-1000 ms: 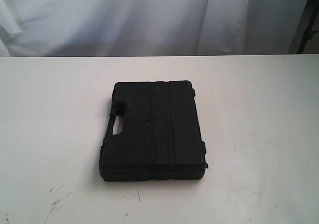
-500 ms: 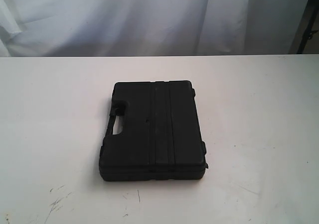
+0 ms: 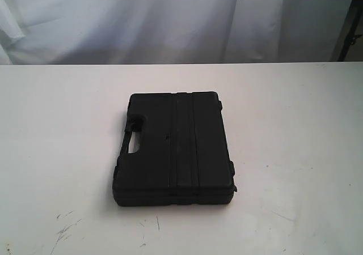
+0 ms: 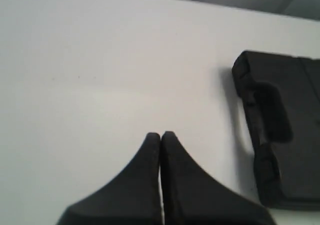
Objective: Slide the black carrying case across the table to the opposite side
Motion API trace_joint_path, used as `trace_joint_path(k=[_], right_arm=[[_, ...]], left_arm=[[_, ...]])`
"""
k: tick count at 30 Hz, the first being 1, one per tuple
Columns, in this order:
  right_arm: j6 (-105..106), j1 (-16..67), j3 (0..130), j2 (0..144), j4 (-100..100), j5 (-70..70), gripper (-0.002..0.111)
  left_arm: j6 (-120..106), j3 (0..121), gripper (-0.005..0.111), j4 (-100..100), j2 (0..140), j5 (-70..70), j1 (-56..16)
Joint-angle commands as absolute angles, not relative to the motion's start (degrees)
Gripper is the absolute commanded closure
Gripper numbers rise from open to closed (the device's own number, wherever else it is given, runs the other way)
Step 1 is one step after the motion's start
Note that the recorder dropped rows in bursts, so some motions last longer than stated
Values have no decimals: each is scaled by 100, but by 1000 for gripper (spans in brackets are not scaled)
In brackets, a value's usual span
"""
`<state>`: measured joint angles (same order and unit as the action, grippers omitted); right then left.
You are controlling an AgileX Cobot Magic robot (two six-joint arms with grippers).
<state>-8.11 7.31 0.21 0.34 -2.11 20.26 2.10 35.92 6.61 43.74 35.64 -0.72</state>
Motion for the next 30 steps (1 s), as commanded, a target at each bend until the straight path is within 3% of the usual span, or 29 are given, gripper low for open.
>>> trace_joint_path(k=[1, 11, 23, 30], right_arm=[[-834, 686, 0, 0, -204, 2022, 108], [-821, 686, 0, 0, -204, 2022, 108], [-832, 686, 0, 0, -204, 2022, 108], [-832, 686, 0, 0, -204, 2022, 108]], left_arm=[[0, 3660, 107, 744, 4839, 3591, -68], [-670, 3807, 107, 1923, 5104, 3718, -68], [-611, 5534, 107, 2205, 6643, 5160, -68], [-606, 5944, 107, 2337, 7340, 5247, -355]])
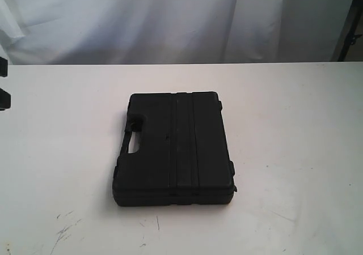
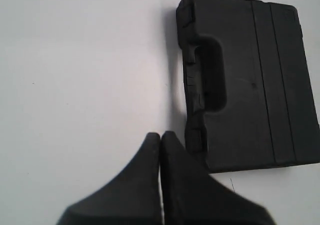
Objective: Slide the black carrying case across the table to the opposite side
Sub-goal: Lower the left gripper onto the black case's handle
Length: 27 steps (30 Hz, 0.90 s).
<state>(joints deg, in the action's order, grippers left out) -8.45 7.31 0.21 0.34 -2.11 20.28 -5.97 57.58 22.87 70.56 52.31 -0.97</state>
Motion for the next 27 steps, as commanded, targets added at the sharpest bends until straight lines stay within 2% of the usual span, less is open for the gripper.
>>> trace_joint_path(k=[1, 8, 13, 19, 21, 24, 27], right_arm=[[-832, 686, 0, 0, -204, 2022, 108], [-831, 686, 0, 0, -204, 2010, 108], [-831, 686, 0, 0, -204, 2010, 108], [-831, 686, 0, 0, -204, 2010, 108], [-831, 686, 0, 0, -204, 2010, 108], [-831, 686, 0, 0, -204, 2010, 108], [-831, 686, 0, 0, -204, 2010, 108]], left_arm=[[-606, 5998, 107, 2337, 7435, 5247, -484], [-55, 6506, 107, 1963, 8207, 5135, -1383], [595, 7190, 107, 1385, 9335, 5135, -2135], [705, 7668, 106, 1295, 10480, 5122, -2230], [727, 7846, 99, 1295, 10763, 5097, -2230], [727, 8135, 78, 1281, 11127, 5077, -2230], [727, 8262, 68, 1281, 11310, 5064, -2230]])
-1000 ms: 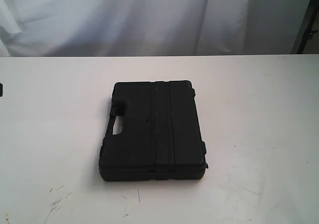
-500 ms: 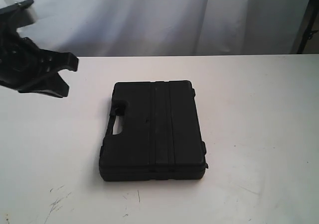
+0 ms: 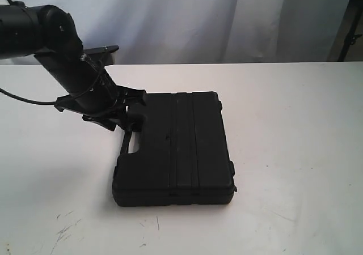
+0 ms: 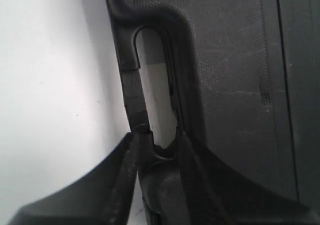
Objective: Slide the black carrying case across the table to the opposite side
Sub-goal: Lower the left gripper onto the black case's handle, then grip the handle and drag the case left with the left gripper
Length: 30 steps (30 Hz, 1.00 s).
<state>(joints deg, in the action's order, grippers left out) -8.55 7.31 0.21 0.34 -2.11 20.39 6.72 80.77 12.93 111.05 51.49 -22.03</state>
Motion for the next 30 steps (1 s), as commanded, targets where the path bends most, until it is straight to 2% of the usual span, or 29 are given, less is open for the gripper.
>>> trace_joint_path(k=[1, 23, 25, 28, 29, 30], right_arm=[[-831, 686, 0, 0, -204, 2010, 108], [-831, 686, 0, 0, -204, 2010, 108], [-831, 686, 0, 0, -204, 2010, 108], [-831, 686, 0, 0, -204, 2010, 108], [-831, 686, 0, 0, -204, 2010, 108], [-831, 686, 0, 0, -204, 2010, 108]], left_arm=[[727, 8299, 67, 1281, 11374, 5064, -2230], [739, 8563, 69, 1039, 12491, 4820, -2230], [739, 8563, 76, 998, 12489, 4806, -2230], [739, 8563, 101, 903, 12477, 4821, -2230], [739, 8563, 107, 849, 12477, 4844, -2230], [739, 8563, 107, 808, 12477, 4871, -2220]])
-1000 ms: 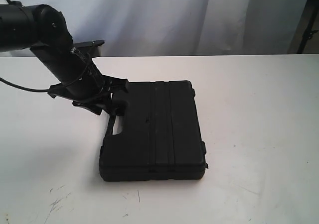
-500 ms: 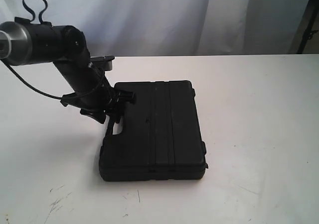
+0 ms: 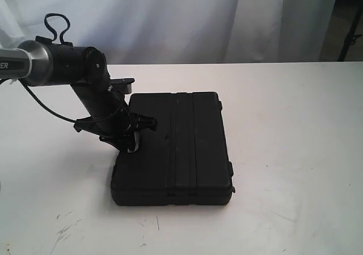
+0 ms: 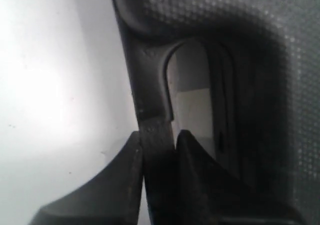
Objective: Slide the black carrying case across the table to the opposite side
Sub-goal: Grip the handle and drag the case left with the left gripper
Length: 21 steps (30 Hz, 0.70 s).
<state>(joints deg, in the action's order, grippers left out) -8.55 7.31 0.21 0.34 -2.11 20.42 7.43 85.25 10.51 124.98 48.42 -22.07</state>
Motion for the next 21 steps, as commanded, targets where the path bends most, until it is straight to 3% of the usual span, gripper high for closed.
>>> trace_joint_path(k=[1, 21], right_arm=[[-831, 686, 0, 0, -204, 2010, 108], [-830, 686, 0, 0, -204, 2012, 108]], left_arm=[[748, 8563, 107, 783, 12477, 4887, -2220], [1156, 8553, 107, -258, 12299, 5725, -1379]])
